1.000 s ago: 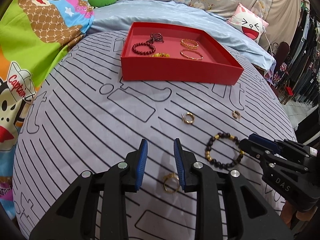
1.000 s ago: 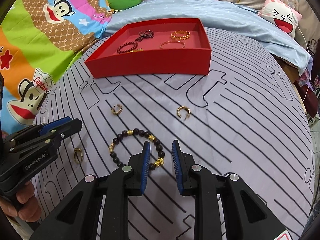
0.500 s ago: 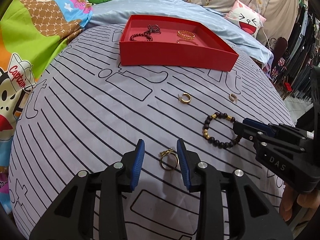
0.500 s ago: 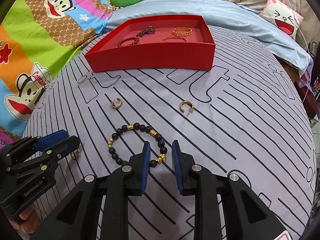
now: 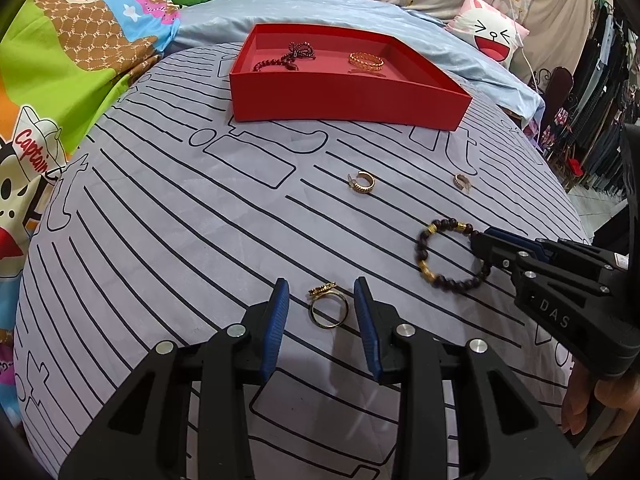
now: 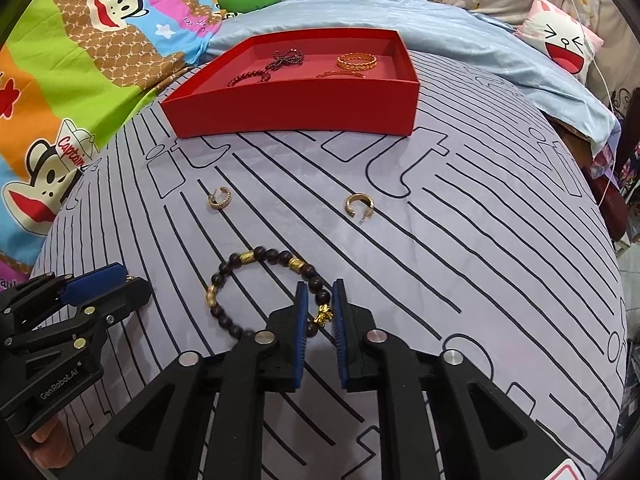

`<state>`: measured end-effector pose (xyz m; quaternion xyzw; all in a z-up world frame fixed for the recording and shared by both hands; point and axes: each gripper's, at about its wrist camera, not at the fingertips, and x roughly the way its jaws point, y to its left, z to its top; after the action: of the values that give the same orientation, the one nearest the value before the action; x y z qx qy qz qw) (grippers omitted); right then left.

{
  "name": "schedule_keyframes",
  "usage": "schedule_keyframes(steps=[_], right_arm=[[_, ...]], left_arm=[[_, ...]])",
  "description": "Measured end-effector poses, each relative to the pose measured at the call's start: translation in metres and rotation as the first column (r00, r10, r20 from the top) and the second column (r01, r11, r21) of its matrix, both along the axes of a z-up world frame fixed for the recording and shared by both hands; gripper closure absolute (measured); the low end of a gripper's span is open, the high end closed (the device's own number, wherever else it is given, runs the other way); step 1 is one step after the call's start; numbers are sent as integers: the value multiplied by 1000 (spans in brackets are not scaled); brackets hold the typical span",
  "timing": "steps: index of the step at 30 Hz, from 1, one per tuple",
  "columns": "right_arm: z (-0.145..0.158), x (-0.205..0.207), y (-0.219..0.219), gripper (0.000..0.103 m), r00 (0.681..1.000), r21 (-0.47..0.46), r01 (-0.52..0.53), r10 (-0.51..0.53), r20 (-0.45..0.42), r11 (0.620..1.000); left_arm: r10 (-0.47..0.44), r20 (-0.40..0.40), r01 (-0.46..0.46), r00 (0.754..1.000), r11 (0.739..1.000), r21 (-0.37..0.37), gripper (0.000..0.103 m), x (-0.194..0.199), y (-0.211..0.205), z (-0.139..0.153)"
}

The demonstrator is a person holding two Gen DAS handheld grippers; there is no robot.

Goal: Organize jewelry
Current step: 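Grasp the gold ring with the left tool while the right tool grasps the black-and-gold bead bracelet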

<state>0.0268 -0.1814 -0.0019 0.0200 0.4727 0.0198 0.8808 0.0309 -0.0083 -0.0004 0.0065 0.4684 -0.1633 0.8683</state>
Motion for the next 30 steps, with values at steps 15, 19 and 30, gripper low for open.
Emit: schedule_keyframes(steps=[15,19,30], right_arm=[[0,-11,-4,93,1000,7,19,-19,-2,1000],[0,-10,-4,93,1000,9,19,-19,-1,1000],[0,-13,-5,93,1000,13,22,-22,-2,1000]], left_arm=[[22,33,-23,999,999,27,62,-3,-7,-3],[27,45,-29,999,999,38,73,-3,-3,-3],[16,51,-17,999,999,27,84,-11,9,-3]])
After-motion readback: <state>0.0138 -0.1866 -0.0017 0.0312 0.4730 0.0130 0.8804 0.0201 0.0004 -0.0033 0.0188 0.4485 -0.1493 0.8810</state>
